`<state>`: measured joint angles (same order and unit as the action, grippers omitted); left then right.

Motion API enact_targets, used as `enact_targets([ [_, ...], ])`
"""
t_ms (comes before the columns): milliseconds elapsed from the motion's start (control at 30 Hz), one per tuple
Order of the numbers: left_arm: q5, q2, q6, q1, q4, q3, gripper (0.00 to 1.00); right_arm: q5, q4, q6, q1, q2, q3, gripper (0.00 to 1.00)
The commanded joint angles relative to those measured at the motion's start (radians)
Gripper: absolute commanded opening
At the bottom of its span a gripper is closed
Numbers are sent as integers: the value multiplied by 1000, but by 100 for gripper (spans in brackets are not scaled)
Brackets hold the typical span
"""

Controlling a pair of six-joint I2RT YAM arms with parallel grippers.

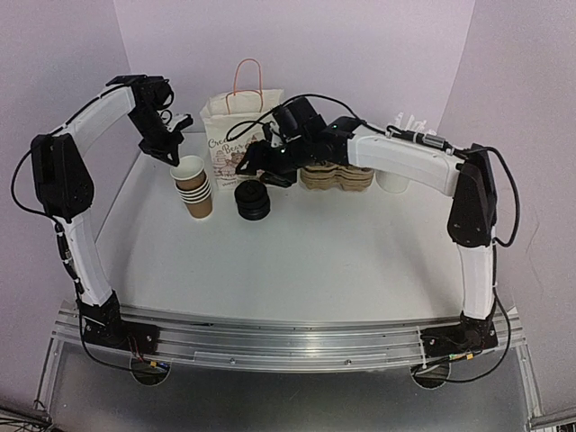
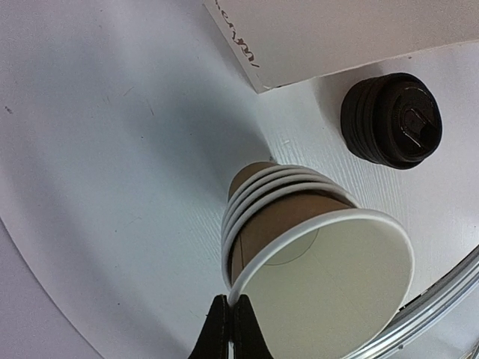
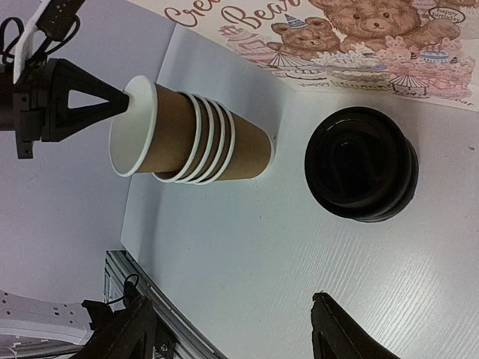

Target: Pack the takeout coffee

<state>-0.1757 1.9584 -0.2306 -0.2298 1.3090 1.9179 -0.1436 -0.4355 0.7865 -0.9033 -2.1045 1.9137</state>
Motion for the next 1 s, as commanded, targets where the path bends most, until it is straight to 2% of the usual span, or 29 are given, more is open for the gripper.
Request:
enact_targets([
  [0, 77, -97, -4, 12, 22, 117, 0, -37, 56, 16, 7, -10, 74, 67],
  [333, 54, -146, -32, 12, 172, 308, 0, 3, 58, -20, 8, 26, 48, 67],
  [500, -61, -146, -69, -7, 287, 430, 0, 32, 57, -51, 10, 63, 34, 68],
  [667, -59, -172, -142, -153, 373, 372, 0, 90, 56, -31, 56, 187, -87, 68],
  [833, -12, -202, -178, -366, 357, 274, 0, 202, 50, -20, 110, 389, -295, 68],
  [967, -10, -146, -177, -515, 350, 270, 0, 271, 27, -16, 131, 511, -408, 68],
])
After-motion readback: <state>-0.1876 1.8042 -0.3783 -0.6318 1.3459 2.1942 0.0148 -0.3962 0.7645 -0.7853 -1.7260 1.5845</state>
